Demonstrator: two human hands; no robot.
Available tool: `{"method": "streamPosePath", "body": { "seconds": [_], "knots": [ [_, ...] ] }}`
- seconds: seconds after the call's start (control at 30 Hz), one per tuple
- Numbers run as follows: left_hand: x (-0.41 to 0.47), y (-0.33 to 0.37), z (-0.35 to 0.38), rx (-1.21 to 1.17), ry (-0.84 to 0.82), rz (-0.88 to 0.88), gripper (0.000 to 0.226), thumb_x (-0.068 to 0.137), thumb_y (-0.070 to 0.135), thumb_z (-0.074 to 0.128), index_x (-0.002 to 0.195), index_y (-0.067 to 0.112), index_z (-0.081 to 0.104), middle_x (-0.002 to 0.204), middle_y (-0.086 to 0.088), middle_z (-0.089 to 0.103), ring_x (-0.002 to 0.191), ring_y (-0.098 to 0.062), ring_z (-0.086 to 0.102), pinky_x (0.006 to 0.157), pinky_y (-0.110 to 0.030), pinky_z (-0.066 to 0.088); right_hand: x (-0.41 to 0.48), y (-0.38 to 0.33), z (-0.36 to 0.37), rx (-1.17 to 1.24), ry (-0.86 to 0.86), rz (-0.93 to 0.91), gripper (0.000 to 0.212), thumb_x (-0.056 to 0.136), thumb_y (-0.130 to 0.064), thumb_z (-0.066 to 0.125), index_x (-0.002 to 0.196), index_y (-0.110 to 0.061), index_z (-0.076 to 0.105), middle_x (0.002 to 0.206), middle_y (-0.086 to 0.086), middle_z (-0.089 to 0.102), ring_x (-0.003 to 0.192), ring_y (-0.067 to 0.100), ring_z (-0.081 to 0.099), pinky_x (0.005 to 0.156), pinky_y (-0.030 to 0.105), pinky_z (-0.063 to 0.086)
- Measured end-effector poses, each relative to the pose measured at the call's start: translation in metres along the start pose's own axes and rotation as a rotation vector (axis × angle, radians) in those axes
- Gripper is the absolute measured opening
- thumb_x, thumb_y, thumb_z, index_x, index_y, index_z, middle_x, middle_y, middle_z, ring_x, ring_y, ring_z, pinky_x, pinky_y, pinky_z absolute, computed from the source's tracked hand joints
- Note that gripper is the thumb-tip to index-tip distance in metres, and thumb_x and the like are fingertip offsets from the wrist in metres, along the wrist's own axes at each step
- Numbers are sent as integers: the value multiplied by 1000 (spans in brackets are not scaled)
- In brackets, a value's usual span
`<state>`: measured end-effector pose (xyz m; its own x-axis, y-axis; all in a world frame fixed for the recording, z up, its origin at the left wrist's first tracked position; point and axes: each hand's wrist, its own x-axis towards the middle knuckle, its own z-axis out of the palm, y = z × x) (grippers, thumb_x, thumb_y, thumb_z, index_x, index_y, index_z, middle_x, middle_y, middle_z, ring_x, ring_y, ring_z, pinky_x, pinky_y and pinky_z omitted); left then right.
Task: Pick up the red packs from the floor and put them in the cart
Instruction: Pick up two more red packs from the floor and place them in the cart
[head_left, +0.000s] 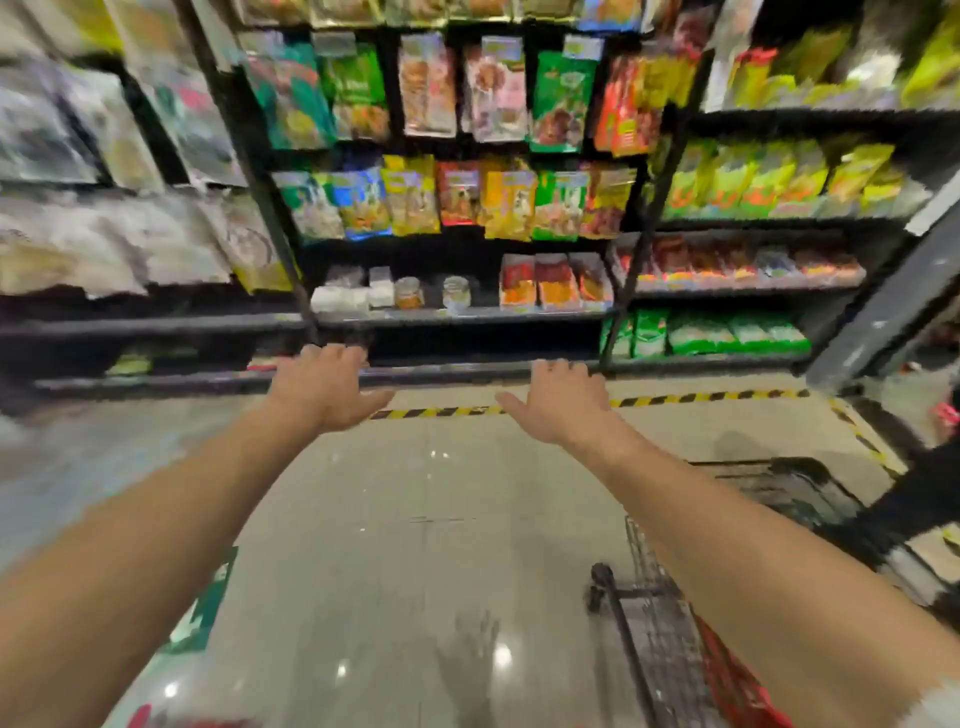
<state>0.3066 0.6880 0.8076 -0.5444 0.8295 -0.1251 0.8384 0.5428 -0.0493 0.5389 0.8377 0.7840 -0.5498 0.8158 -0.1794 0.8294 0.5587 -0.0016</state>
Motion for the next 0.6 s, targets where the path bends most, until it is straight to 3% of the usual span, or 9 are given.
{"method": "streamPosePath", "body": {
  "seconds": [0.27, 0.4, 0.6],
  "knots": [
    [-156, -249, 34, -92, -51, -477, 90, 100, 76, 46, 166, 15, 39, 171, -14, 43, 152, -40, 44, 119, -54, 41, -32, -278, -1, -69, 51, -471, 83, 101, -76, 36, 152, -12, 48, 149, 16, 58, 137, 41, 52, 110, 56, 42],
    [-218, -322, 62, -136, -97, -656, 89, 99, 79, 43, 165, 20, 39, 172, -9, 43, 154, -38, 41, 119, -54, 39, -52, -386, 16, -129, 31, -655, 81, 100, -76, 37, 150, -13, 51, 147, 15, 59, 135, 39, 54, 108, 55, 43],
    [-267, -397, 119, -239, -166, -871, 88, 94, 83, 46, 154, 19, 52, 158, -10, 58, 140, -37, 55, 109, -54, 48, -53, -508, 59, -191, -47, -853, 78, 101, -74, 37, 149, -14, 50, 149, 17, 56, 137, 39, 51, 107, 53, 40]
  ]
}}
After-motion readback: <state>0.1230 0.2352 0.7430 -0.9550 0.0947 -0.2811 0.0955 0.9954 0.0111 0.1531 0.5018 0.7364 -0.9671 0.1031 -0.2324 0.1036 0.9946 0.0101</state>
